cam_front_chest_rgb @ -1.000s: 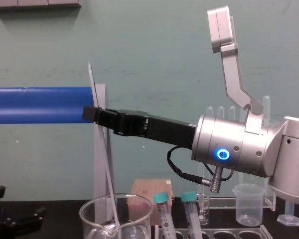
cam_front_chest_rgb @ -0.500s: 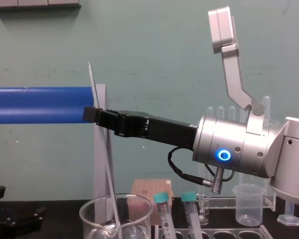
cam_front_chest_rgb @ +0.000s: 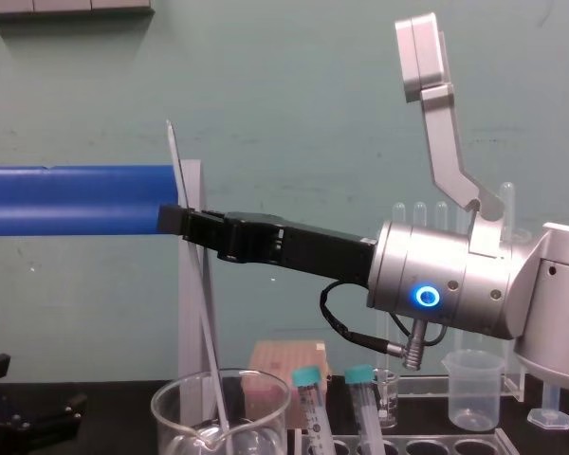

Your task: Hold the thermometer with one hand and immerse one end into the beaker, then reinsert it into the test tube rack.

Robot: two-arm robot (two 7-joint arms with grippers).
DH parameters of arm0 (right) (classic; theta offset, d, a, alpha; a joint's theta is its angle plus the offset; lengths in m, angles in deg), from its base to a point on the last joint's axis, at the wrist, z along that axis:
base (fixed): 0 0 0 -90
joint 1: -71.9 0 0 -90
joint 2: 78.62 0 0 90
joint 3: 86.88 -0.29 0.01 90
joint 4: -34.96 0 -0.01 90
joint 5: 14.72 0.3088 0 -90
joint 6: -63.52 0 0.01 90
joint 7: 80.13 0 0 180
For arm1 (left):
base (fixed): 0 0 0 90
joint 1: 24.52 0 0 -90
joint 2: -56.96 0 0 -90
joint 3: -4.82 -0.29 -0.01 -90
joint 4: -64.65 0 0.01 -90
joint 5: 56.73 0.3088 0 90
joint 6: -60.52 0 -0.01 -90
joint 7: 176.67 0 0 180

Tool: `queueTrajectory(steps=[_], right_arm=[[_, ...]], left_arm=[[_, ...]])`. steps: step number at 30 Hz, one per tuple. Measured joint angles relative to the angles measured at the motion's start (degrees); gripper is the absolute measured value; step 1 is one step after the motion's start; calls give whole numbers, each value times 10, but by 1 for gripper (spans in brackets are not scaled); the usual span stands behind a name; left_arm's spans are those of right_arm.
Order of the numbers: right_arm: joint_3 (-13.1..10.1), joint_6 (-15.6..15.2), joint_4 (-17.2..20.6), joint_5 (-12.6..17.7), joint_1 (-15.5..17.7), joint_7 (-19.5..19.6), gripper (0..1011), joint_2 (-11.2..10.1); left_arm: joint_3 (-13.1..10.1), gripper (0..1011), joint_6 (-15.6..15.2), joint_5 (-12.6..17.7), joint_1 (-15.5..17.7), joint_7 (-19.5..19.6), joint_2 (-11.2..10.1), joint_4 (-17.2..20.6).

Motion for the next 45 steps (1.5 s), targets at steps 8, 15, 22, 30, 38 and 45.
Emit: queueTrajectory(steps=[8, 15, 22, 30, 38, 45], right_arm=[[0, 0, 2, 0, 1, -1, 57, -1], [1, -1, 4, 0, 2, 0, 57, -1], [2, -1, 4, 0, 2, -1, 57, -2], [2, -1, 6, 0, 2, 0, 57, -3], [2, -2, 10, 0, 3, 1, 57, -5], [3, -4, 15, 0, 6, 3, 57, -7]], left_arm=[[0, 1008, 0, 0, 0, 0, 0, 0], [0, 1008, 0, 0, 0, 0, 0, 0], [0, 1008, 0, 0, 0, 0, 0, 0], [0, 1008, 0, 0, 0, 0, 0, 0], [0, 1008, 0, 0, 0, 0, 0, 0], [0, 1008, 0, 0, 0, 0, 0, 0]])
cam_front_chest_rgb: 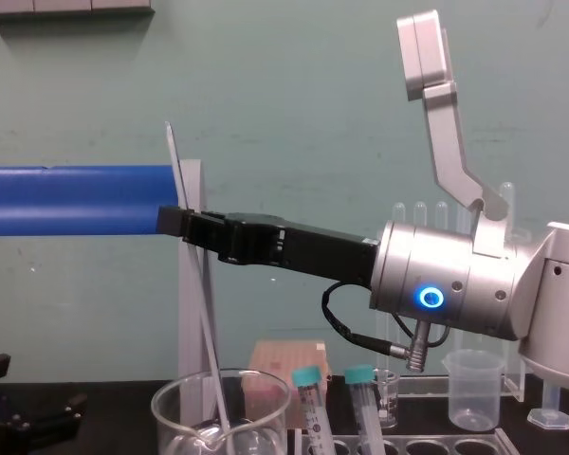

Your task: Hold the thermometer with one hand and immerse one end into the beaker, then reinsert it into the test tube rack.

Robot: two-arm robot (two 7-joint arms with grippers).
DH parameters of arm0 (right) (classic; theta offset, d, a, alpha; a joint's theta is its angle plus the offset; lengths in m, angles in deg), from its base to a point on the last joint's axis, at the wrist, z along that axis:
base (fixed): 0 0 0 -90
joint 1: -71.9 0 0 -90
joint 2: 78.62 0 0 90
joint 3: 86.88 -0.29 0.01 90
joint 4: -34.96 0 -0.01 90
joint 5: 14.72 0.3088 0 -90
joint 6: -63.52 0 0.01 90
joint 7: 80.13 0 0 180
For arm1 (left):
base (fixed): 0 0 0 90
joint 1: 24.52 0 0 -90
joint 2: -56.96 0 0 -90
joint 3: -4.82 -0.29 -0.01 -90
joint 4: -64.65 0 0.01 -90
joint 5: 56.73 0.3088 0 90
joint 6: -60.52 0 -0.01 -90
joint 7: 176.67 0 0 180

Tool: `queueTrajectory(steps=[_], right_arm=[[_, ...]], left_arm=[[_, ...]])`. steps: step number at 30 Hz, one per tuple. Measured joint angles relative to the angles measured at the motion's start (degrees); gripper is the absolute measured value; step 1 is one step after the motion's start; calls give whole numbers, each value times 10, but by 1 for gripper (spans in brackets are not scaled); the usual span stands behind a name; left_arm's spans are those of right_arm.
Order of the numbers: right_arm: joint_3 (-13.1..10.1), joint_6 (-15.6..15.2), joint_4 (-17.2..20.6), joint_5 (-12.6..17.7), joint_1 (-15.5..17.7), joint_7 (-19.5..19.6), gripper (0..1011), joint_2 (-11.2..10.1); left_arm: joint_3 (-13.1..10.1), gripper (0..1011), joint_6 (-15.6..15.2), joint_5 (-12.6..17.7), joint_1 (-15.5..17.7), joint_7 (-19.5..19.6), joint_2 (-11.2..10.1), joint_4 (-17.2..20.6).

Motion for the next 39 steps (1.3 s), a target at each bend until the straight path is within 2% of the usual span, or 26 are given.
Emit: queueTrajectory(steps=[21, 39], right_arm=[[3, -1, 11, 1, 5, 5, 57, -4], [3, 1, 4, 1, 3, 4, 57, -2]], left_arm=[[0, 1008, 0, 0, 0, 0, 0, 0], [0, 1008, 0, 0, 0, 0, 0, 0]])
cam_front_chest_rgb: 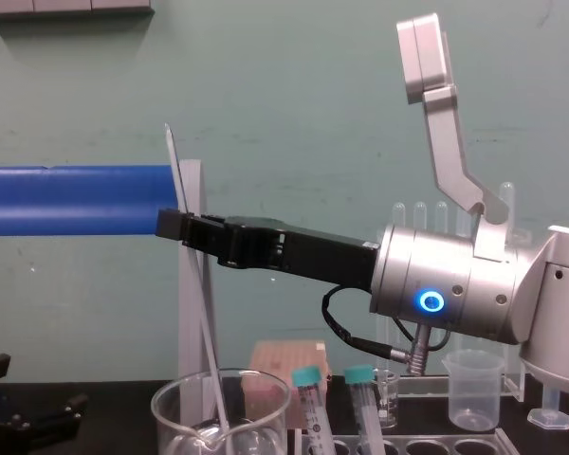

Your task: Hold the thermometer with one hand and immerse one end into the beaker, then reinsert it into the test tube rack.

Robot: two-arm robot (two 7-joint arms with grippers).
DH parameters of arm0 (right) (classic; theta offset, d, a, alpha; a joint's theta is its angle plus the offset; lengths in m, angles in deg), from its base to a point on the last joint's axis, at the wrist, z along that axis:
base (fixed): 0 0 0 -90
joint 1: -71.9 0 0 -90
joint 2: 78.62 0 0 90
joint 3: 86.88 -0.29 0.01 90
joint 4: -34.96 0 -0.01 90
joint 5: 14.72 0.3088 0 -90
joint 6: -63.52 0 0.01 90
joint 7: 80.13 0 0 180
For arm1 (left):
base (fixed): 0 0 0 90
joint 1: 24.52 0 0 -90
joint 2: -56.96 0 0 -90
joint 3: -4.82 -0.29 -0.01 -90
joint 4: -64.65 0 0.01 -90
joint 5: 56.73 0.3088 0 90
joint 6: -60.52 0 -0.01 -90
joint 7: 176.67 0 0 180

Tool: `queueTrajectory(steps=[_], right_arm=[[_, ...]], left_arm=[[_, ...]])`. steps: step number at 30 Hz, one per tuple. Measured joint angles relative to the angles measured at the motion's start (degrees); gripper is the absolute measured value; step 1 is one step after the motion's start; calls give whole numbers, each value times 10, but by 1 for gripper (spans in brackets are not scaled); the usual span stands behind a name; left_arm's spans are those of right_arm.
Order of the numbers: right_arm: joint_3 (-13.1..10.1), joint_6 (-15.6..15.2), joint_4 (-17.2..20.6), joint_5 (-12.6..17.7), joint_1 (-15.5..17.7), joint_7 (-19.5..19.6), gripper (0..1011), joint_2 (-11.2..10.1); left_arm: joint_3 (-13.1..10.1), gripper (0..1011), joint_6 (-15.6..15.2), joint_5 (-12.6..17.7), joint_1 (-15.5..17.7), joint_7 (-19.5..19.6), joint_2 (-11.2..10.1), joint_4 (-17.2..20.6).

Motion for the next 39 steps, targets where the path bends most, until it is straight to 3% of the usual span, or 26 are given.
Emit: queueTrajectory(steps=[39], right_arm=[[-2, 3, -3, 0, -2, -4, 57, 1]], left_arm=[[0, 1008, 0, 0, 0, 0, 0, 0]])
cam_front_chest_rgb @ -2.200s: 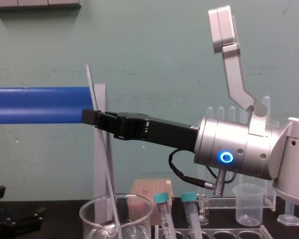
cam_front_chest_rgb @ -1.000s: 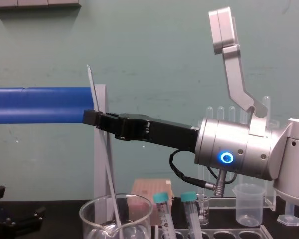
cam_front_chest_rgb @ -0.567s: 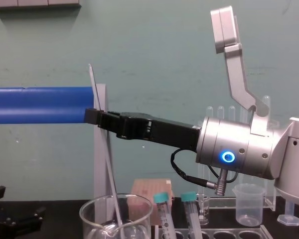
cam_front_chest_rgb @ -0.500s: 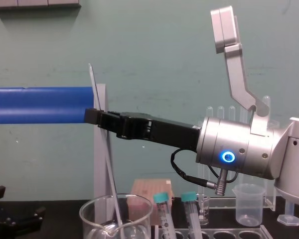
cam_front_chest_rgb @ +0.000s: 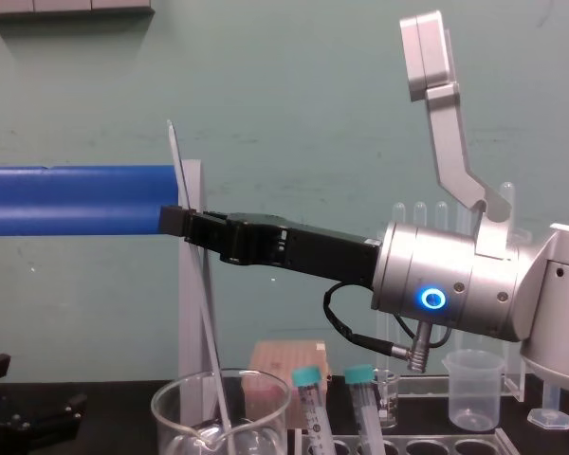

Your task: Hold the thermometer with one hand and immerse one end into the beaker, then reinsert it into the test tube rack.

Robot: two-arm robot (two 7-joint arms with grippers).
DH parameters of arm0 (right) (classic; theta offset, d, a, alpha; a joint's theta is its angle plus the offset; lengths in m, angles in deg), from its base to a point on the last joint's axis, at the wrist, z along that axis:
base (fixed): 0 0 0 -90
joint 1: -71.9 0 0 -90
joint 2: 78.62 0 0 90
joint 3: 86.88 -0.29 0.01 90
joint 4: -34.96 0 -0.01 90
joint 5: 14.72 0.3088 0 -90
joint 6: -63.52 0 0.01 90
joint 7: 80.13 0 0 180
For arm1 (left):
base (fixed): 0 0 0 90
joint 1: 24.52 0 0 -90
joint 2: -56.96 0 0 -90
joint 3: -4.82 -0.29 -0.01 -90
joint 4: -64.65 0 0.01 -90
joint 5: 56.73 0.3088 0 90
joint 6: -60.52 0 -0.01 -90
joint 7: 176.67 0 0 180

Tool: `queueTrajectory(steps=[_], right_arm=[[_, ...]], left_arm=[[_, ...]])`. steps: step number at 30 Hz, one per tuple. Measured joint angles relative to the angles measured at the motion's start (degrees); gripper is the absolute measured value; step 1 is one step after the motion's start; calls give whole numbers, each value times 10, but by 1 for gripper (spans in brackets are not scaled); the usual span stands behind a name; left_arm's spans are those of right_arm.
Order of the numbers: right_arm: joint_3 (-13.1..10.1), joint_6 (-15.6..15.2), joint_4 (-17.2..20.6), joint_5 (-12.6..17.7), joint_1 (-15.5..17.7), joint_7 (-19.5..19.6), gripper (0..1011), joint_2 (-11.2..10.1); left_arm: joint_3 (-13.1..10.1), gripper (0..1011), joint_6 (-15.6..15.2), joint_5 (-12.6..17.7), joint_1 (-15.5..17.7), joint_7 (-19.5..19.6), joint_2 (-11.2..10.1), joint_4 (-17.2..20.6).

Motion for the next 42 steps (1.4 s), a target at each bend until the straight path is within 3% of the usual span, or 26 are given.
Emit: queueTrajectory(steps=[17, 24, 27, 34, 38, 39, 42], right_arm=[[-1, -2, 11, -1, 2, 3, 57, -3], [-32, -25, 88, 38, -12, 12, 57, -19], [-57, -49, 146, 66, -23, 30, 57, -38], [-95, -77, 222, 95, -29, 70, 57, -78], [-118, -74, 266, 95, -4, 103, 57, -124], [-118, -74, 266, 95, -4, 103, 57, -124], [-127, -68, 291, 91, 33, 126, 57, -159]], left_arm=[[0, 1008, 0, 0, 0, 0, 0, 0], [0, 1008, 0, 0, 0, 0, 0, 0], [0, 1008, 0, 0, 0, 0, 0, 0], [0, 1008, 0, 0, 0, 0, 0, 0], [0, 1008, 0, 0, 0, 0, 0, 0], [0, 1008, 0, 0, 0, 0, 0, 0], [0, 1008, 0, 0, 0, 0, 0, 0]])
